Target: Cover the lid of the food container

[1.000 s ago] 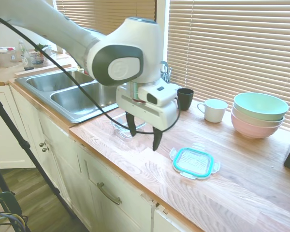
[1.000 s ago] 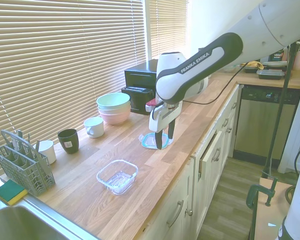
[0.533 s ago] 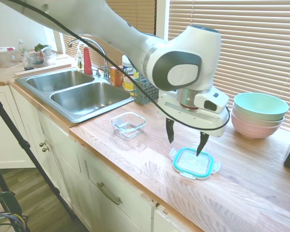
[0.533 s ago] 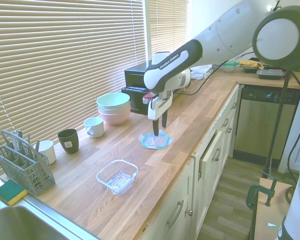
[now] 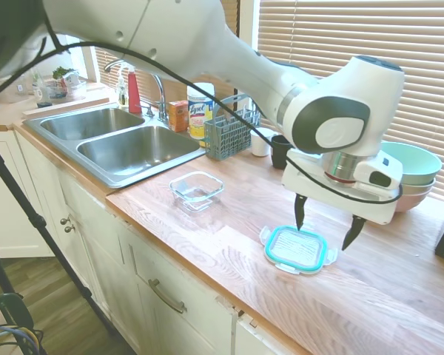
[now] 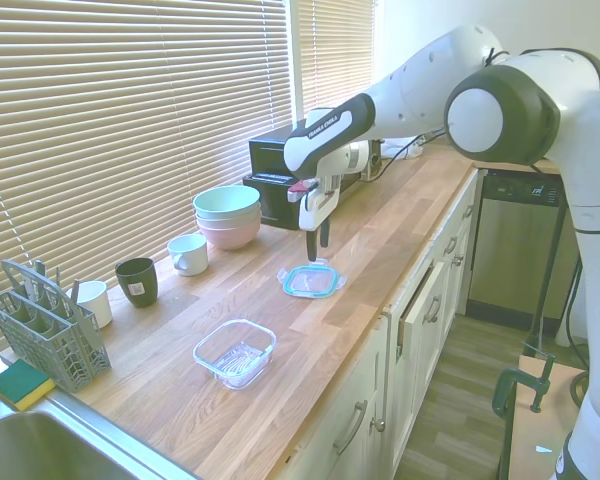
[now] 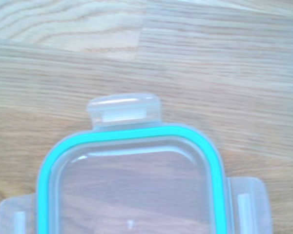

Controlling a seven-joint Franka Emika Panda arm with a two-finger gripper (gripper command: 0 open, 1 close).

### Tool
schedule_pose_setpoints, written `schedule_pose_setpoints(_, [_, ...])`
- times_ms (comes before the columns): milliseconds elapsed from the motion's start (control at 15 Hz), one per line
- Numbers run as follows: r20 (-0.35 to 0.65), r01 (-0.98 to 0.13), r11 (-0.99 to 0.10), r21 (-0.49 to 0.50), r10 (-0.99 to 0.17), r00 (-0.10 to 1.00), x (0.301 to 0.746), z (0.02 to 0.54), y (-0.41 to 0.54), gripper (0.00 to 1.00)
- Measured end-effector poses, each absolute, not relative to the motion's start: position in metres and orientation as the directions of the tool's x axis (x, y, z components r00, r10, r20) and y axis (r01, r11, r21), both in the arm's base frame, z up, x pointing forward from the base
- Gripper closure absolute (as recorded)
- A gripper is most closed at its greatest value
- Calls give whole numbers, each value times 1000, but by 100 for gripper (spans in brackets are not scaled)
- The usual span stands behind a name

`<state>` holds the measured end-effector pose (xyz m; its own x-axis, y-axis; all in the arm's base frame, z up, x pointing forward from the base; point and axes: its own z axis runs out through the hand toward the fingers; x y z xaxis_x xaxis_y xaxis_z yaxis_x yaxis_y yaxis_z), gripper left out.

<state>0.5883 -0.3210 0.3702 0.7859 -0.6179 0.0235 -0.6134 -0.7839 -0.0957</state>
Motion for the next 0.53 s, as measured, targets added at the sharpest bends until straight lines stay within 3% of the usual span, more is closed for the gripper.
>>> schedule_pose_setpoints(533, [-63, -632, -763, -136, -630, 774, 613, 333, -333, 0])
